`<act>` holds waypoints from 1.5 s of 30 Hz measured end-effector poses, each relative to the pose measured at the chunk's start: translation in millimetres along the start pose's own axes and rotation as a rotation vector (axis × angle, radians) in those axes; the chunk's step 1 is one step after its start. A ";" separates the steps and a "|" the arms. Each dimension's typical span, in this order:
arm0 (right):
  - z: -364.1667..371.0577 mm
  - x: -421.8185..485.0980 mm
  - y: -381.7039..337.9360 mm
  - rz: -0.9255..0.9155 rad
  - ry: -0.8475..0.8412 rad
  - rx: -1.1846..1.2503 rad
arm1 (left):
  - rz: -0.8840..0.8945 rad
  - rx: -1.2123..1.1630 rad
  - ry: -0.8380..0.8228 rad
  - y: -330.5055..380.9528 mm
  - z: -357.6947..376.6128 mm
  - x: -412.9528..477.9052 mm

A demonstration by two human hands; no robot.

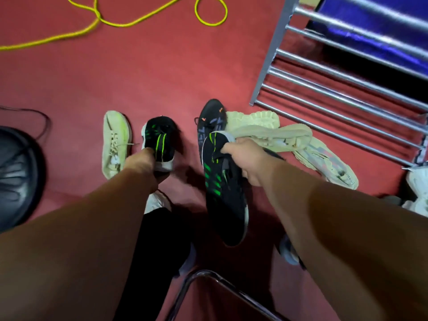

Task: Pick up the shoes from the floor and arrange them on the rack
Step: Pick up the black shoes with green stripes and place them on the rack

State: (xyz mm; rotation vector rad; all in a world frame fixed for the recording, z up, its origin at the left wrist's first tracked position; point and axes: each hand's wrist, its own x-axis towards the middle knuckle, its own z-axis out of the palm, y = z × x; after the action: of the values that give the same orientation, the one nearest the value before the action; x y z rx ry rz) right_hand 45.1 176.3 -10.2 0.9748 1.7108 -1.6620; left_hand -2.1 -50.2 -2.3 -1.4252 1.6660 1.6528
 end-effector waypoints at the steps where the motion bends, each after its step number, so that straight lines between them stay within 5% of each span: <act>1: 7.5 -5.9 0.7 0.005 -0.033 -0.014 | 0.013 0.004 0.004 6.3 -6.2 -9.5; 9: -34.9 -111.8 -23.2 0.104 0.068 0.215 | 0.024 0.031 -0.232 34.5 -47.7 -95.0; 22: -128.2 -344.8 -131.4 -0.220 0.223 0.548 | 0.295 0.218 -0.794 105.5 -91.0 -329.0; 28: -199.3 -481.5 -223.2 -0.593 0.128 0.606 | 0.453 0.084 -0.914 145.7 -94.9 -440.4; 32: -200.6 -499.8 -190.2 -0.614 0.032 0.669 | 0.505 0.030 -0.939 141.2 -73.8 -484.5; 38: -195.2 -471.4 -148.8 -0.566 0.208 0.784 | 0.531 0.066 -0.900 113.7 -36.9 -507.1; 42: -227.8 -477.6 -168.4 -0.646 0.286 0.853 | 0.520 0.059 -0.903 110.8 -19.5 -506.0; 45: -255.4 -494.7 -189.9 -0.736 0.190 0.872 | 0.494 -0.018 -0.956 115.1 -0.9 -509.0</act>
State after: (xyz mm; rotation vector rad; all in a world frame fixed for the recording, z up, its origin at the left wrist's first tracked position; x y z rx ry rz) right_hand 202.9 377.3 519.6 0.9064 1.5427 -3.0331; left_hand 107.8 114.3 480.6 -0.0792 1.4255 2.1002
